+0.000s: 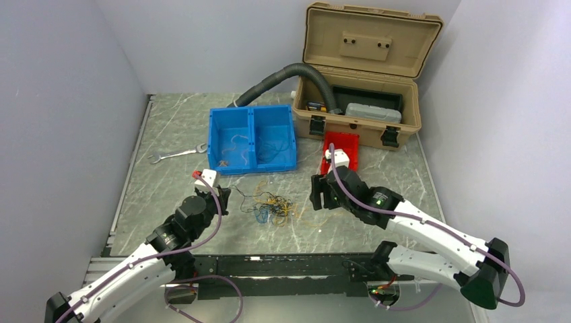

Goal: Untangle the cables

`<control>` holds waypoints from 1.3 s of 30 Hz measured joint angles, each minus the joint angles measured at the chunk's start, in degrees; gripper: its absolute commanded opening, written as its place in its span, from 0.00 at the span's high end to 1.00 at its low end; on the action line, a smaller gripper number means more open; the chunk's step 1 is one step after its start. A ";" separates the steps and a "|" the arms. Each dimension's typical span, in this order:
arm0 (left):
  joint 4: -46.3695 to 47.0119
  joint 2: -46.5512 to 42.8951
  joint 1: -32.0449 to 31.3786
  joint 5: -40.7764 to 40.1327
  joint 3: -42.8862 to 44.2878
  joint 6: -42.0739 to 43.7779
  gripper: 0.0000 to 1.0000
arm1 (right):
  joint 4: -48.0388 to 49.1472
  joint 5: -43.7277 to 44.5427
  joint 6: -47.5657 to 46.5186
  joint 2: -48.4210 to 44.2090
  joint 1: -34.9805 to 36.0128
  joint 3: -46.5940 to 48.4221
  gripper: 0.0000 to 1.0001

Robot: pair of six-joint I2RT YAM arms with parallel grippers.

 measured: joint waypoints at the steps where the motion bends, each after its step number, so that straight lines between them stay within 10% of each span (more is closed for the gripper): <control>1: 0.07 0.11 0.00 0.00 0.00 0.00 1.00 | 1.38 -1.42 -0.11 0.22 0.00 -0.92 0.29; 32: 0.79 1.22 0.00 0.20 0.00 0.39 1.00 | 25.14 -15.02 -0.13 18.32 0.00 -9.57 0.40; 39: 0.81 1.40 0.00 0.20 0.00 0.39 1.00 | 27.12 -16.70 0.02 20.85 0.00 -10.86 0.92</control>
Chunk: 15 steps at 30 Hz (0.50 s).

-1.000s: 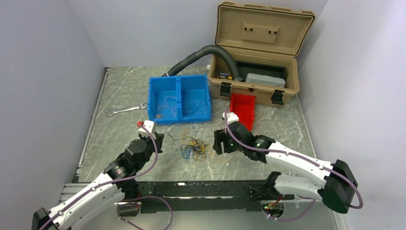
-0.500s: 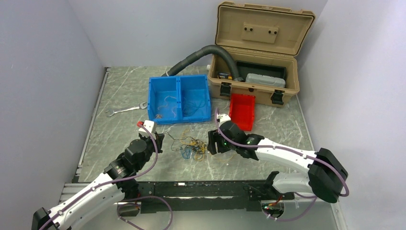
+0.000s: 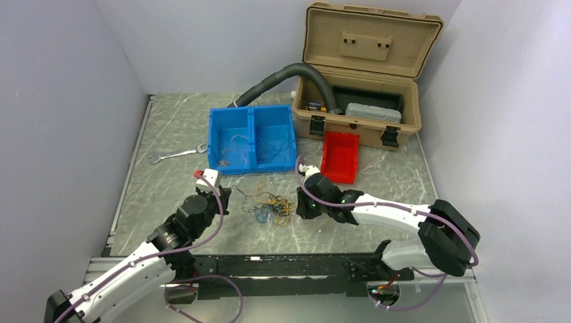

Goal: Untangle the cables

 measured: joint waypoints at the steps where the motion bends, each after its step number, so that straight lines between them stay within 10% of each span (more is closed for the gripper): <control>1: 0.00 0.11 0.00 0.00 0.00 0.00 1.00 | -0.07 0.24 0.04 0.04 0.02 0.00 0.98; 15: -1.92 -1.84 -0.02 -2.93 0.00 -1.36 1.00 | -22.16 29.66 10.01 -23.10 0.00 5.55 1.00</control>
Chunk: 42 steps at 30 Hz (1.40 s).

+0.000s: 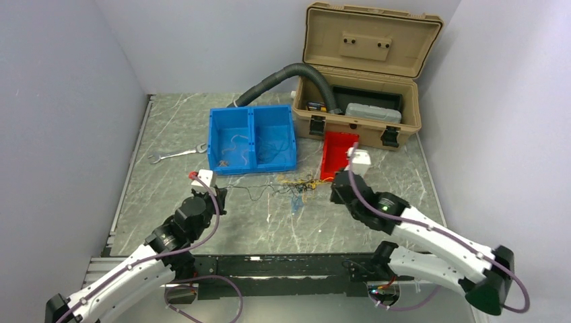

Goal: Untangle the cables

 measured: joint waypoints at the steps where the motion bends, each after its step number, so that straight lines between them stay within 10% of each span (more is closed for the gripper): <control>1: -0.72 -0.79 0.00 -0.94 0.00 -0.66 1.00 | -2.27 2.49 1.57 -1.62 -0.02 1.07 1.00; 10: -10.97 -10.43 -0.09 -16.81 0.00 -12.72 1.00 | -34.07 26.23 28.02 -12.02 -0.37 11.10 1.00; 21: -19.34 -8.09 -1.03 -22.53 1.81 -28.30 1.00 | -47.56 29.11 46.40 -19.63 0.11 12.07 1.00; 24: -20.74 -5.40 -1.07 -23.34 3.54 -30.12 0.93 | -42.88 28.20 39.17 -22.82 0.17 11.17 1.00; 28: -11.19 -3.65 -0.07 -13.27 1.86 -14.82 0.40 | -27.56 21.42 17.70 -25.97 -0.59 7.34 1.00; 31: -3.13 -1.42 0.04 -0.46 -0.07 -6.14 0.19 | -18.73 13.84 6.27 -23.67 -0.76 6.82 1.00; 42: 9.88 17.27 -0.85 27.15 6.08 3.02 0.07 | -9.22 -7.06 -10.58 -2.14 -0.74 17.59 1.00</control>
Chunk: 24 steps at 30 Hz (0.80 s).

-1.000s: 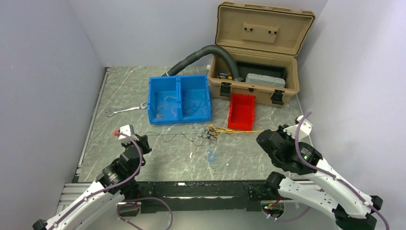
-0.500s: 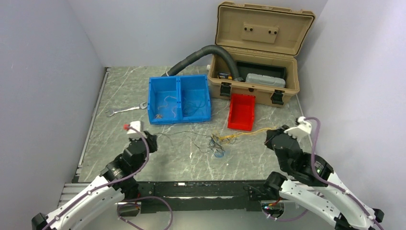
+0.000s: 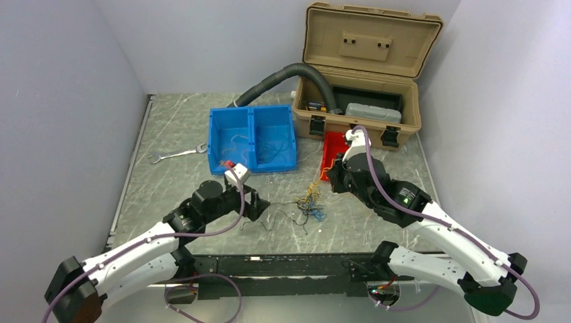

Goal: Untangle the cables

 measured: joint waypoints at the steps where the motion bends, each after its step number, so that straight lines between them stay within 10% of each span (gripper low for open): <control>1: 0.66 1.75 -0.66 1.03 0.98 0.07 0.06 | 0.17 -0.81 -0.42 0.33 0.00 0.20 1.00; 16: 6.67 34.29 -9.22 8.44 19.10 5.33 0.08 | 0.92 -3.98 -1.90 -0.02 -0.02 2.49 1.00; 22: 3.30 48.41 -9.20 13.38 29.51 4.57 0.95 | 0.96 -2.45 -1.20 -0.96 -0.02 2.49 1.00; 24: 3.06 49.79 -9.20 15.04 30.91 4.44 1.00 | 0.81 -0.68 -0.61 -0.98 -0.02 2.49 1.00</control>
